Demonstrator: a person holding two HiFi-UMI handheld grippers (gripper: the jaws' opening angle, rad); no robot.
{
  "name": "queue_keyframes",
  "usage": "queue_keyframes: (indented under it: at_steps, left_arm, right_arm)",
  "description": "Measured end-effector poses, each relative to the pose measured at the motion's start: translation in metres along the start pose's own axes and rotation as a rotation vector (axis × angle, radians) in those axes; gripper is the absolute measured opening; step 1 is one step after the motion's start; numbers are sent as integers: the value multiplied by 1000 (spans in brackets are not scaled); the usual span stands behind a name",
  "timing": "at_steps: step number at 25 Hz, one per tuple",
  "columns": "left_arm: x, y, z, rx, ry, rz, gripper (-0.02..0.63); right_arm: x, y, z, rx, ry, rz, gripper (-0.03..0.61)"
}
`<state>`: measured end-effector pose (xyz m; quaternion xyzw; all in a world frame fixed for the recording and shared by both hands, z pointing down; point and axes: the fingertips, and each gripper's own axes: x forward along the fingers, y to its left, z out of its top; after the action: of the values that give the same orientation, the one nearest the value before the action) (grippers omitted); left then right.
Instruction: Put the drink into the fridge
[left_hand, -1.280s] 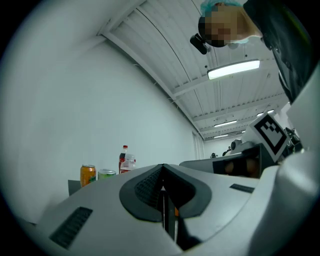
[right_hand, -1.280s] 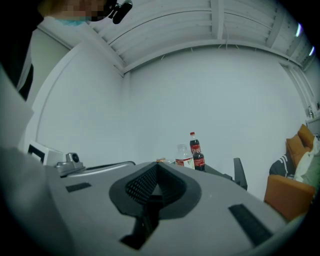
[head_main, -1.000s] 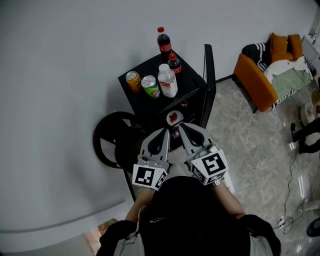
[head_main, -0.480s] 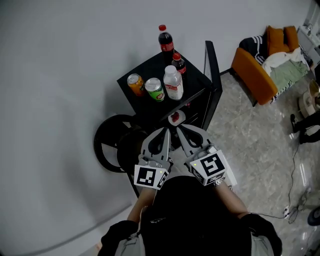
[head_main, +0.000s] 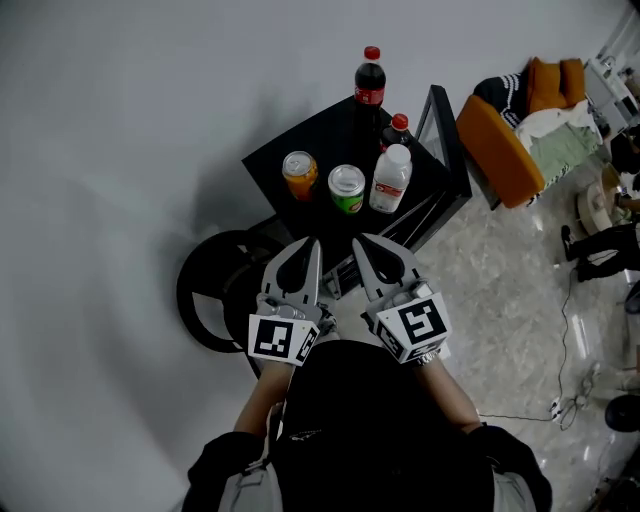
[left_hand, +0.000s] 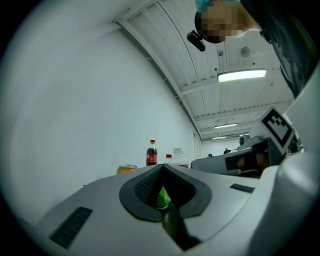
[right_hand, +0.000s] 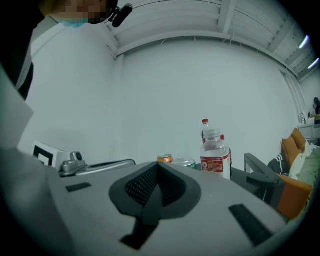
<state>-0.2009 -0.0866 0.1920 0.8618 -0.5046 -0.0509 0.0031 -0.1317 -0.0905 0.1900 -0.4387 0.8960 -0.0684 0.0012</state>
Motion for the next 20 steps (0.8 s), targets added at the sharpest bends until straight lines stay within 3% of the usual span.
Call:
queue_keyframes:
  at_steps: [5, 14, 20]
  left_arm:
    - [12, 50, -4, -4, -3, 15, 11]
    - [49, 89, -37, 19, 63, -87, 21]
    - [73, 97, -54, 31, 128, -147, 200]
  right_arm:
    - [30, 13, -6, -12, 38, -35, 14]
    - [61, 8, -23, -32, 105, -127, 14]
    - [70, 4, -25, -46, 114, -177, 14]
